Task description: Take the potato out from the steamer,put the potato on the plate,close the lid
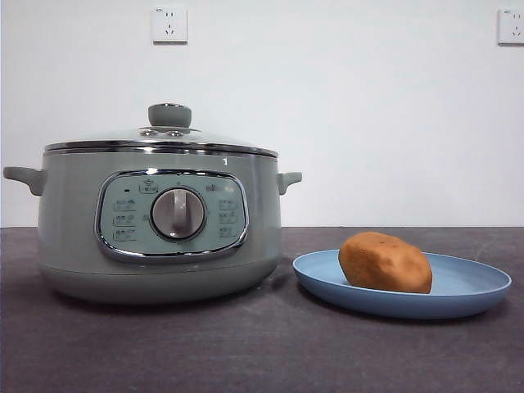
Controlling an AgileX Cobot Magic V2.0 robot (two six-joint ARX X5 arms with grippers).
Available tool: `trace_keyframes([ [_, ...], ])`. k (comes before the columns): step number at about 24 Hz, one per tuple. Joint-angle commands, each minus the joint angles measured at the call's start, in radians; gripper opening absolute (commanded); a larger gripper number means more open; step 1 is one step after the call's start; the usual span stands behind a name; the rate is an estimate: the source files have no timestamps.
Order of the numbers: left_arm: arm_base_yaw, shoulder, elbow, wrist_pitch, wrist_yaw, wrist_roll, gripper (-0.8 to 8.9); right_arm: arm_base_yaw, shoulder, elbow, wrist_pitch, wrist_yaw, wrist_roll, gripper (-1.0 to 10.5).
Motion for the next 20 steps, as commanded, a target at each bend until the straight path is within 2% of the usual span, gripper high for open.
trace_keyframes([
  [1,0.000,0.003,-0.003,-0.041,0.005,-0.008,-0.03,0.001,0.001,0.001,0.005,0.003,-0.005,-0.1],
  [12,0.000,-0.041,-0.004,-0.004,-0.003,-0.021,-0.03,0.001,0.001,0.000,0.005,0.003,-0.005,-0.1],
  [17,0.000,-0.129,-0.088,0.188,-0.019,-0.026,-0.03,0.001,0.001,0.000,0.005,0.003,-0.005,-0.1],
  [20,0.000,-0.231,-0.289,0.323,-0.019,-0.037,-0.03,0.001,0.001,0.000,0.005,0.003,-0.005,-0.1],
])
